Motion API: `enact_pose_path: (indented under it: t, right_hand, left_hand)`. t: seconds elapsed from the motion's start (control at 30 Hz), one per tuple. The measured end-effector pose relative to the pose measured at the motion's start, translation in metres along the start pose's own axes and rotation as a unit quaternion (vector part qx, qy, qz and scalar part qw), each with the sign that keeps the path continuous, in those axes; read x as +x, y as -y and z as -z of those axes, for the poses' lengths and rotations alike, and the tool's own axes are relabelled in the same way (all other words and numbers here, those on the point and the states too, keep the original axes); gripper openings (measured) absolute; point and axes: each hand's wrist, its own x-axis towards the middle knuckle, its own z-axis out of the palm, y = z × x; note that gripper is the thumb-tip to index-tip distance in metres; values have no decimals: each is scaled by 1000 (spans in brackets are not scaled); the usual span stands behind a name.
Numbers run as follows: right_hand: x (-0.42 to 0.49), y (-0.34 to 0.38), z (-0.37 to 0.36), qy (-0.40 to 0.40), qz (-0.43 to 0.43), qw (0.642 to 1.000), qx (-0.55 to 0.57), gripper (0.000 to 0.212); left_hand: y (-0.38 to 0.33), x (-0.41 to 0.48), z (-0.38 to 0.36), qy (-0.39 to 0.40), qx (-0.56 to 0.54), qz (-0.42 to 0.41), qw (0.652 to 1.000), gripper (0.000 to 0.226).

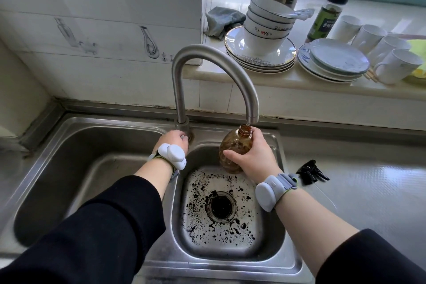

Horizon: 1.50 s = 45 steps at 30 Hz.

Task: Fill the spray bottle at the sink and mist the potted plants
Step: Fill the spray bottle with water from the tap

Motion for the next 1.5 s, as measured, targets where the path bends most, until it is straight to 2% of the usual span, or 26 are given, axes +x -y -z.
enact_pose_path:
  t: [0.57, 1.5]
  right_hand:
    - [-2, 4, 3, -1, 2, 1000, -4, 80]
    - [-4, 4, 5, 5, -2, 1000, 3, 81]
  left_hand:
    - [-4, 2, 0, -6, 23, -1, 1000, 27]
    - [-7, -18, -2, -46, -58, 2, 997, 40]
